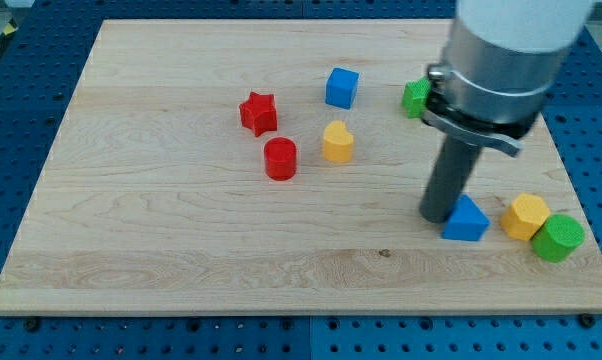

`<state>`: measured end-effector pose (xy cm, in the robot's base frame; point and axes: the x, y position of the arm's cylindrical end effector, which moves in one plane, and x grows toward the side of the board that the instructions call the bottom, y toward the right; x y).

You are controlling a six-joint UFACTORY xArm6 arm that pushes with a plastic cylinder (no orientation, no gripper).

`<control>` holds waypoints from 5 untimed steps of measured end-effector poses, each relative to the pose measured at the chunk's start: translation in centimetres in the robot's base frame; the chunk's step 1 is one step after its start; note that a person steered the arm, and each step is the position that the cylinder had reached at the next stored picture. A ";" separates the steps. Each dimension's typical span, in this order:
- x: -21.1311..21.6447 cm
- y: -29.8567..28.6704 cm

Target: Slide the red circle to the bottom left side of the yellow heart

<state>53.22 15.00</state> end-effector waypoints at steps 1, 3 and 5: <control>1.8 2.9; 2.3 1.1; -0.5 -13.9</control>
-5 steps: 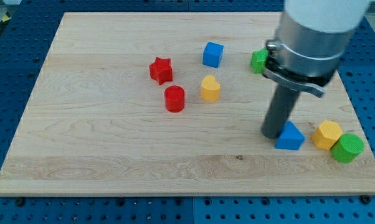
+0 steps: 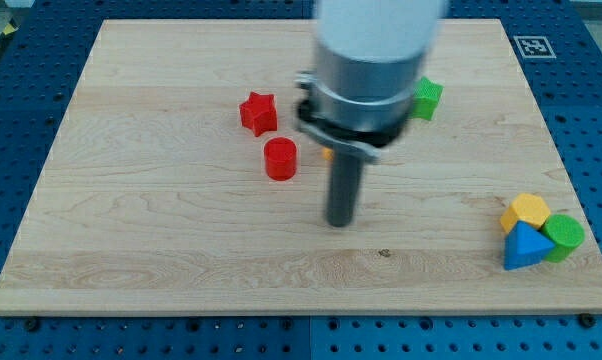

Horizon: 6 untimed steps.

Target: Slide the red circle to the bottom left side of the yellow heart

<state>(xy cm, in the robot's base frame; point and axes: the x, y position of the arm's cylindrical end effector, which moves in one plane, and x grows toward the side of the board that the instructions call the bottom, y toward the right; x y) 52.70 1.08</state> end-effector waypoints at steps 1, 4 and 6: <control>-0.9 -2.6; -9.7 -10.1; -8.3 -8.0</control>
